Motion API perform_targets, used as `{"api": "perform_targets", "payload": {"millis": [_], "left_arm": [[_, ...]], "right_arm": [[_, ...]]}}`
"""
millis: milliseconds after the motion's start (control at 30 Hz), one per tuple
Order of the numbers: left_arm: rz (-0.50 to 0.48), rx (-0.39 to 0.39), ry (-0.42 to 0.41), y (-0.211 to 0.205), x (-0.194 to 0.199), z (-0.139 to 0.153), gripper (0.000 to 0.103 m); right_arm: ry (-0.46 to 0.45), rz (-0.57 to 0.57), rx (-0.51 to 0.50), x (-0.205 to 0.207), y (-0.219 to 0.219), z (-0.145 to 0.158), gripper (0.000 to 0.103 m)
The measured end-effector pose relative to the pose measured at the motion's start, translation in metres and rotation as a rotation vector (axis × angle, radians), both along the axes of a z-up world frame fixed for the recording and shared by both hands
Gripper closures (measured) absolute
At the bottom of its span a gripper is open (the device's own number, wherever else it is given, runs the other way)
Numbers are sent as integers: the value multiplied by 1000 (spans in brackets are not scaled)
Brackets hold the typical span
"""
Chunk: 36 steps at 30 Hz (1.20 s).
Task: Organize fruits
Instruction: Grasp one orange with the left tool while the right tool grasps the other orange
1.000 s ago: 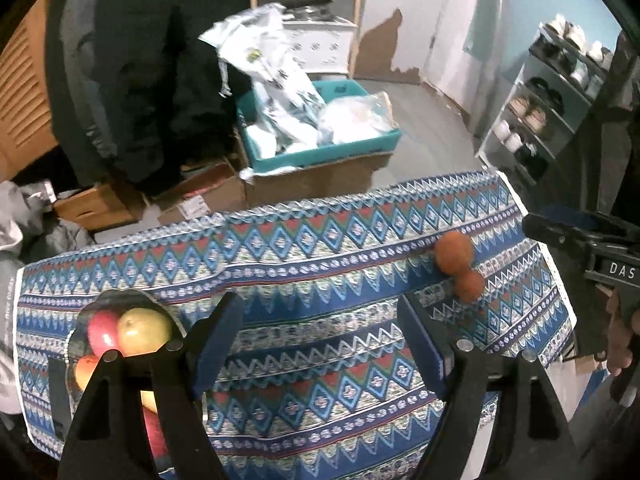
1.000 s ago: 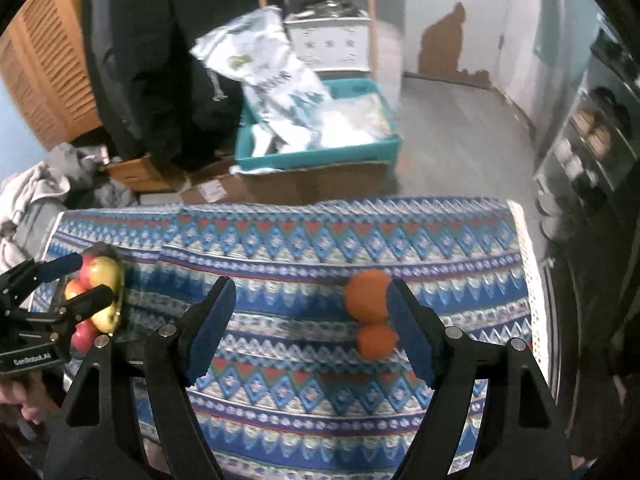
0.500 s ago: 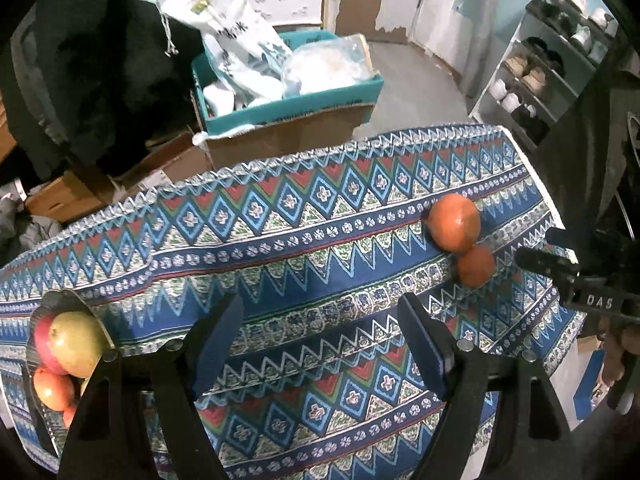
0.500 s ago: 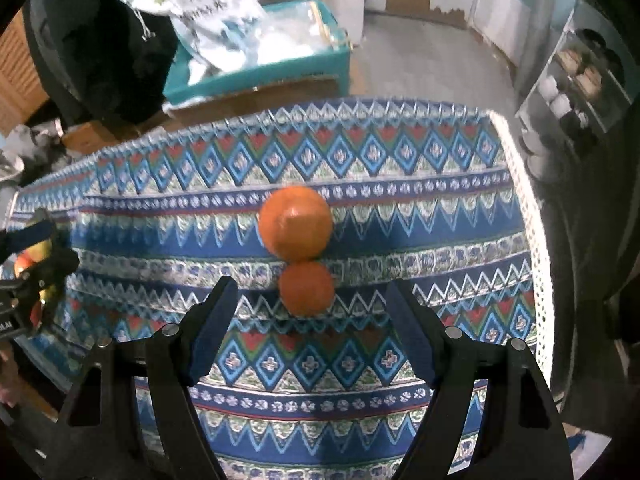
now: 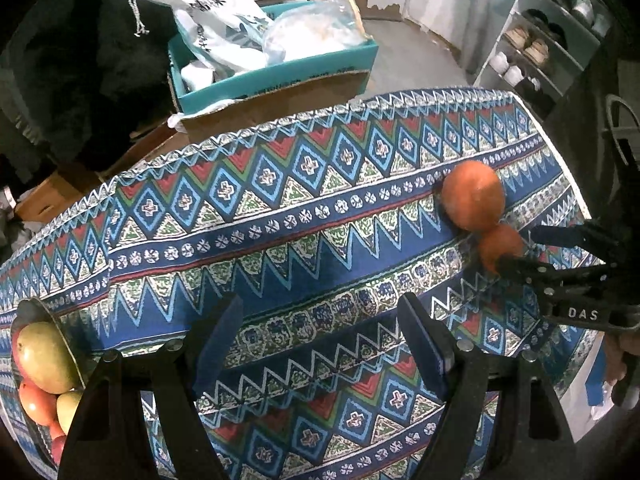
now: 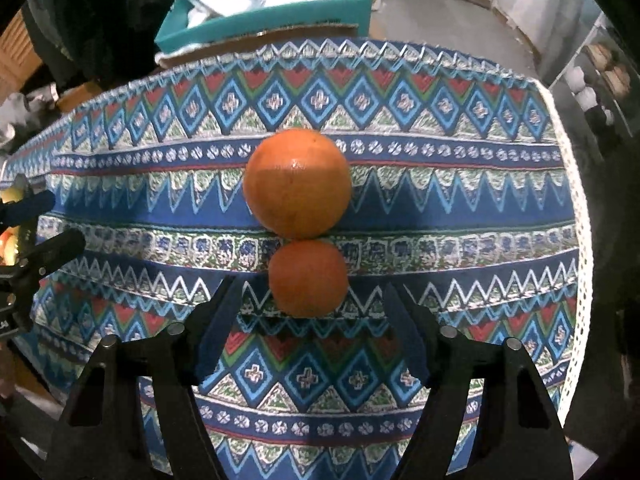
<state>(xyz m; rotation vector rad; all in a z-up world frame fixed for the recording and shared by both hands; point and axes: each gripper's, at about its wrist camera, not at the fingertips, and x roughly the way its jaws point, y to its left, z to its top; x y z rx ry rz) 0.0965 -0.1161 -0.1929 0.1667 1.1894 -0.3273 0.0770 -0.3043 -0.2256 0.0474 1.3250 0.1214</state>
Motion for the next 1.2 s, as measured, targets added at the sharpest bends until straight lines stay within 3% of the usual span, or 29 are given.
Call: {"api": "perform_targets", "payload": {"millis": [100, 267, 467, 900, 1067, 1133, 1200], "left_arm": [[-12, 8, 4, -3, -1, -5, 22], [-28, 5, 12, -11, -1, -8, 22], [-40, -9, 26, -21, 0, -7, 22], [-79, -83, 58, -77, 12, 2, 21], [-102, -69, 35, -98, 19, 2, 21], [-105, -77, 40, -106, 23, -1, 21], [-109, -81, 45, -114, 26, -5, 21]], "right_arm": [[11, 5, 5, 2, 1, -7, 38], [17, 7, 22, 3, 4, -15, 56], [-3, -8, 35, 0, 0, -8, 58], [-109, -149, 43, -1, -58, 23, 59], [-122, -194, 51, -2, -75, 24, 61], [-133, -210, 59, -1, -82, 25, 80], [-141, -229, 62, 1, -88, 25, 80]]}}
